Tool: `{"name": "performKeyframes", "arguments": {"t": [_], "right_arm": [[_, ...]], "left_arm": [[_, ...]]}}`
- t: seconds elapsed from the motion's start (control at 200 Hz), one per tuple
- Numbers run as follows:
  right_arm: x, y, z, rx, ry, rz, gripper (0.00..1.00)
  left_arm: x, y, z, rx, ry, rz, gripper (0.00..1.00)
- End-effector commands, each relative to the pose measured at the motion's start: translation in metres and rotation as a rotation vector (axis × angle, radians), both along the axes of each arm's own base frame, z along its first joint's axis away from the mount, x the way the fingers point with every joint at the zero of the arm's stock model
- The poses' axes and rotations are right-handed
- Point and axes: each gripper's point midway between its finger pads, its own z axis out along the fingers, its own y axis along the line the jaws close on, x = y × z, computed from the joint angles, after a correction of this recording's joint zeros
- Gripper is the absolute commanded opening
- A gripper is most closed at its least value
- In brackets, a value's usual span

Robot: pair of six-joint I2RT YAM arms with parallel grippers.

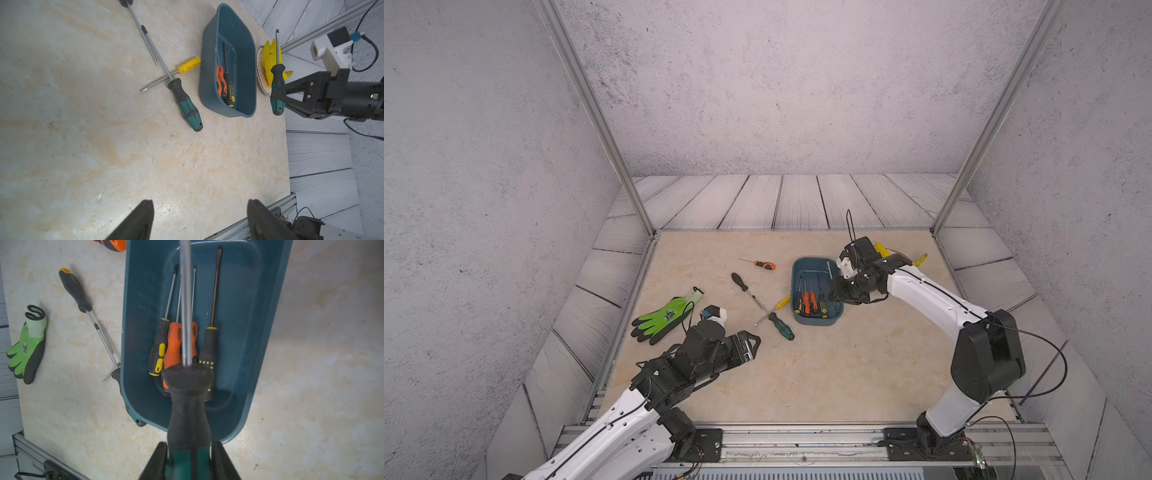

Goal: Put the screwdriver on the desktop into the storage box
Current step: Place the screwdriver in the storage box.

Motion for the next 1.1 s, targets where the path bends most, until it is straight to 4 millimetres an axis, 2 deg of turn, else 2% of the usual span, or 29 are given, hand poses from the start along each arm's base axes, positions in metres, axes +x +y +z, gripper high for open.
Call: {"name": "performKeyframes", "arguments": {"t": [0.0,0.375,1.096], "right_arm": [[0.009,-0.004,-0.002,-0.044,0.002,-0.007,0.08],[0.025,-0.007,-0.027,-0.118,0.045,-0.021,0.08],[0.04,-0.009,-0.067,-0.213,0.117,-0.025,0.13]], "left_arm": [[0.0,0.003,-0.004,0.0,0.007,0.016,0.76],[-0.001,0.009,-0.006,0.015,0.015,0.036,0.76],[-0.004,0.015,-0.01,0.026,0.02,0.056,0.76]]}}
